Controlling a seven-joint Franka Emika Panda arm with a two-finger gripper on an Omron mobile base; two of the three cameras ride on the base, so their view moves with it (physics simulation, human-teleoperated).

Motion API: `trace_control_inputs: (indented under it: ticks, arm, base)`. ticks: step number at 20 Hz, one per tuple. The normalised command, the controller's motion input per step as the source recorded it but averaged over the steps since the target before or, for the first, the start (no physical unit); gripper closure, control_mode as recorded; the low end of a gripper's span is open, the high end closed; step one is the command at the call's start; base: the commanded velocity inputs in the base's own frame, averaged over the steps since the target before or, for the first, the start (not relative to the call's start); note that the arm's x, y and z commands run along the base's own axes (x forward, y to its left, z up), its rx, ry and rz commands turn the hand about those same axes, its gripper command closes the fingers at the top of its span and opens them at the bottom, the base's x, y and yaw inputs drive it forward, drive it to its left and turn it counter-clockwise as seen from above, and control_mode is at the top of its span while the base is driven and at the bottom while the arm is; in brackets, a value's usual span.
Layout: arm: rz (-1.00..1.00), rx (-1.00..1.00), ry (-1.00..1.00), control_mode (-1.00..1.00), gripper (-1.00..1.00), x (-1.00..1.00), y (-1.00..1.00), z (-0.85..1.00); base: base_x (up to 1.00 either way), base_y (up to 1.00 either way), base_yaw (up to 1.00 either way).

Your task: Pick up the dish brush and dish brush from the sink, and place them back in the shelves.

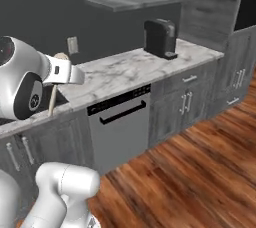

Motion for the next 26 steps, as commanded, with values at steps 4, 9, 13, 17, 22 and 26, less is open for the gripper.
trace_control_inputs:
  ticks: [4, 9, 13, 17, 22, 26]
  arm:
    - [0.00, 0.00, 0.00, 1.00, 1.00, 0.00, 0.00, 0.00]
    - [0.00, 0.00, 0.00, 1.00, 1.00, 0.00, 0.00, 0.00]
    - [0.00, 0.00, 0.00, 1.00, 1.00, 0.00, 0.00, 0.00]
    - [0.00, 0.00, 0.00, 1.00, 1.00, 0.00, 0.00, 0.00]
    - [0.00, 0.00, 0.00, 1.00, 1.00, 0.00, 0.00, 0.00]
    - [0.00, 0.00, 0.00, 1.00, 1.00, 0.00, 0.00, 0.00]
  base:
    - [0.00, -0.35, -0.70]
    - [0.00, -0.16, -0.75]
    - [0.00, 0.00, -0.82]
    - [0.00, 0.00, -0.89]
    - [0.00, 0.00, -0.94]
    - [0.00, 0.00, -0.96]
